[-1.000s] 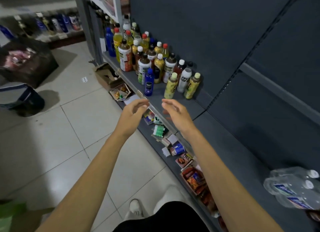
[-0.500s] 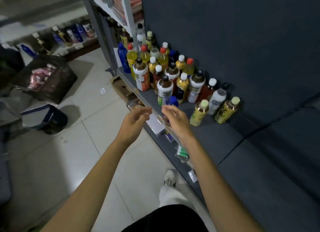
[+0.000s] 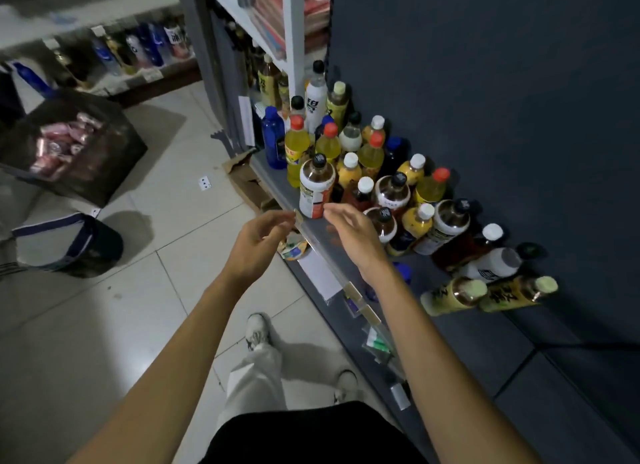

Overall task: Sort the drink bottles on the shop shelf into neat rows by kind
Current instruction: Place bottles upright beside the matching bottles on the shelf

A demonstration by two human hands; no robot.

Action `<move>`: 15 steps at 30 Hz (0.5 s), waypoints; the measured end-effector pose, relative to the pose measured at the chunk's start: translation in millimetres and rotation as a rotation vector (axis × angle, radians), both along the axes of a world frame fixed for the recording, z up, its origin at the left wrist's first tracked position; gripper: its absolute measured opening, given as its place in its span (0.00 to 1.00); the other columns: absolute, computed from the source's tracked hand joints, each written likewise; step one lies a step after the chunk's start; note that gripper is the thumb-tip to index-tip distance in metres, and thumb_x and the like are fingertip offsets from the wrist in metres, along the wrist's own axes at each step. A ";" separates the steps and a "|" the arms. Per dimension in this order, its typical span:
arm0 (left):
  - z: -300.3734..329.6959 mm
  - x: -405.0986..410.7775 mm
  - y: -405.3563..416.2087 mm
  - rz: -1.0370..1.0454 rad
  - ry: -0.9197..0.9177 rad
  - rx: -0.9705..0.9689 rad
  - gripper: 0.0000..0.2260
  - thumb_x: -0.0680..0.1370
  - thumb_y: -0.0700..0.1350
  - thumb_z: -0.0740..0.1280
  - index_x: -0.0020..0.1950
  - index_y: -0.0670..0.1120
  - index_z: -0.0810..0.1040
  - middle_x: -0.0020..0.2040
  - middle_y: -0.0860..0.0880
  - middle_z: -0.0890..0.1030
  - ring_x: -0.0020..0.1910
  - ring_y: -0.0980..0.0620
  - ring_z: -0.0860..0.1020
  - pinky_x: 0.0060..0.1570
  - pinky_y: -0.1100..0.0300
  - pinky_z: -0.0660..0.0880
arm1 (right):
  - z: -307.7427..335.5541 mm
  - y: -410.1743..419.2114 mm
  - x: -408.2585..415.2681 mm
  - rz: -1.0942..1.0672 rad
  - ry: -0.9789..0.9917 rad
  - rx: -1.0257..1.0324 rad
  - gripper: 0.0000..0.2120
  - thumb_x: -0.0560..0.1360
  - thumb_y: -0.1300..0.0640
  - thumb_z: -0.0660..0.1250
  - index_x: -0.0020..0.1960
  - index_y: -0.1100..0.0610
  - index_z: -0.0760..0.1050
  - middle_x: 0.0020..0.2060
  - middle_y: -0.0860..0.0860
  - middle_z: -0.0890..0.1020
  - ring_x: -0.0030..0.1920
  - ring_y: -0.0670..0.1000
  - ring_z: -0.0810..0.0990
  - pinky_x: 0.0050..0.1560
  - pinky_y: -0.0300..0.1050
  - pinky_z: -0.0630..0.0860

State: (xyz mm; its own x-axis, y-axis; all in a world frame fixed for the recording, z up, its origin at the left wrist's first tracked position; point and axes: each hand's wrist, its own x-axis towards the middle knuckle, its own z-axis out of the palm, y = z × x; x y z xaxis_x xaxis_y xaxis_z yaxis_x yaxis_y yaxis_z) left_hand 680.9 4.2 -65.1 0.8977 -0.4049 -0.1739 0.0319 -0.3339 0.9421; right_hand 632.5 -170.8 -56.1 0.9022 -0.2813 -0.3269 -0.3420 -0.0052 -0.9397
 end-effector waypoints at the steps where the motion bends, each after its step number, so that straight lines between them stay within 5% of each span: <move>1: -3.5 16.2 6.7 -0.014 0.015 -0.011 0.14 0.78 0.45 0.60 0.60 0.47 0.79 0.55 0.51 0.81 0.51 0.59 0.80 0.49 0.63 0.74 | -1.2 4.4 14.9 -0.012 0.006 -0.022 0.06 0.79 0.53 0.64 0.54 0.48 0.78 0.56 0.46 0.81 0.59 0.48 0.79 0.63 0.48 0.75; 10: -7.5 135.9 32.4 -0.142 0.120 -0.104 0.16 0.73 0.49 0.58 0.57 0.49 0.78 0.54 0.50 0.82 0.54 0.55 0.79 0.52 0.64 0.74 | 11.8 31.3 124.2 -0.132 0.042 -0.071 0.04 0.79 0.52 0.64 0.50 0.44 0.77 0.52 0.46 0.81 0.57 0.50 0.80 0.60 0.49 0.77; 15: -10.5 200.3 8.1 -0.240 0.083 -0.124 0.15 0.76 0.48 0.61 0.61 0.48 0.76 0.55 0.50 0.81 0.55 0.56 0.79 0.55 0.61 0.75 | -7.2 9.6 146.6 -0.265 0.133 -0.100 0.06 0.79 0.53 0.64 0.54 0.50 0.78 0.54 0.48 0.81 0.57 0.51 0.80 0.62 0.55 0.75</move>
State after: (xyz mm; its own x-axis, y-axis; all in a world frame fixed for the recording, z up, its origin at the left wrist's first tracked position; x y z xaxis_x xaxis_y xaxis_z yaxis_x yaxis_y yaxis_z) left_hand 881.2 12.3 -75.7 0.7582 -0.6270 -0.1786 0.0443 -0.2239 0.9736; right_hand 779.1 -161.2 -63.3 0.7443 -0.5377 -0.3960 -0.4637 0.0106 -0.8859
